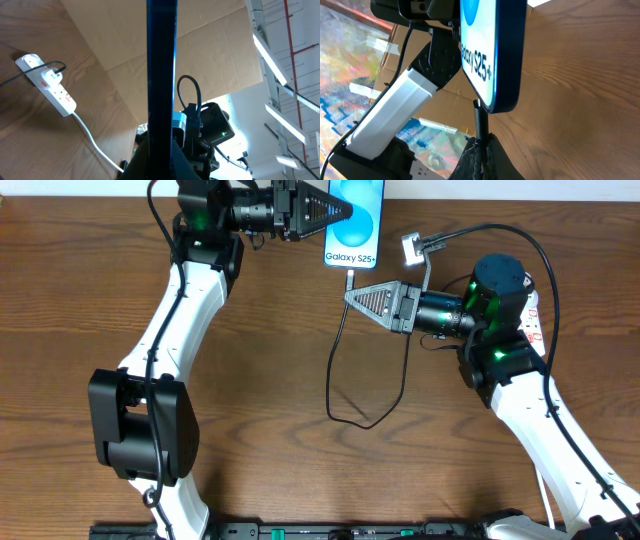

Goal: Plug charger to phone and switch on socket
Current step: 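Push the connector up into the phone's port with the right gripper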

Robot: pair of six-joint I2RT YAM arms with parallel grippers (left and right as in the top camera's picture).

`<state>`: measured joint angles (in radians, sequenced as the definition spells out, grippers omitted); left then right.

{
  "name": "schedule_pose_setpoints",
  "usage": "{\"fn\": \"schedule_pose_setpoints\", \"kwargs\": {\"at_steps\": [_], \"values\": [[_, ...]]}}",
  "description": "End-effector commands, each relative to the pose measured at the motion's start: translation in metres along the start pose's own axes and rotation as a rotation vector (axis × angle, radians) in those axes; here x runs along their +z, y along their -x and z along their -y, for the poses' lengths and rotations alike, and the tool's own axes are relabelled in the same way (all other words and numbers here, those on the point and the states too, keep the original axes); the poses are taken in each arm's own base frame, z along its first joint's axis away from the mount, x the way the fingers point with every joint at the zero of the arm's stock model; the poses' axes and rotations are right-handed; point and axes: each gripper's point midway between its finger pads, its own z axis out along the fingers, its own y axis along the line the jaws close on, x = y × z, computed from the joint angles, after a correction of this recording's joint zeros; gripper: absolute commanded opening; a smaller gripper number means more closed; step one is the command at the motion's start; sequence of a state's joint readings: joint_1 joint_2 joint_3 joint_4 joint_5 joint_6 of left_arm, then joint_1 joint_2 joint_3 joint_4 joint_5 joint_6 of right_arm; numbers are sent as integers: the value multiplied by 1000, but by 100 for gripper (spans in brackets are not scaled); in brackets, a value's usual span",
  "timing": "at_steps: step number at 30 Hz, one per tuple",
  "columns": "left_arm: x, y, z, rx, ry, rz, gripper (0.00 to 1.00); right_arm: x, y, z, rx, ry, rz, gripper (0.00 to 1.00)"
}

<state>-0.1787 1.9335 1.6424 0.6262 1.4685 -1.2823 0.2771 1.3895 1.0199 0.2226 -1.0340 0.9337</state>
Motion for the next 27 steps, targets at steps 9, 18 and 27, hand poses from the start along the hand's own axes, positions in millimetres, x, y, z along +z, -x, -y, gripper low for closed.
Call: {"fn": "schedule_pose_setpoints", "kwargs": {"at_steps": [9, 18, 27], "values": [[-2, -2, 18, 48, -9, -13, 7, 0, 6, -3, -17, -5, 21, 1], [-1, -2, 18, 48, -9, -13, 8, 0, 6, -3, -17, -5, 21, 1], [-1, -2, 18, 48, -9, -14, 7, 3, 4, -5, -18, -1, 14, 1]]}}
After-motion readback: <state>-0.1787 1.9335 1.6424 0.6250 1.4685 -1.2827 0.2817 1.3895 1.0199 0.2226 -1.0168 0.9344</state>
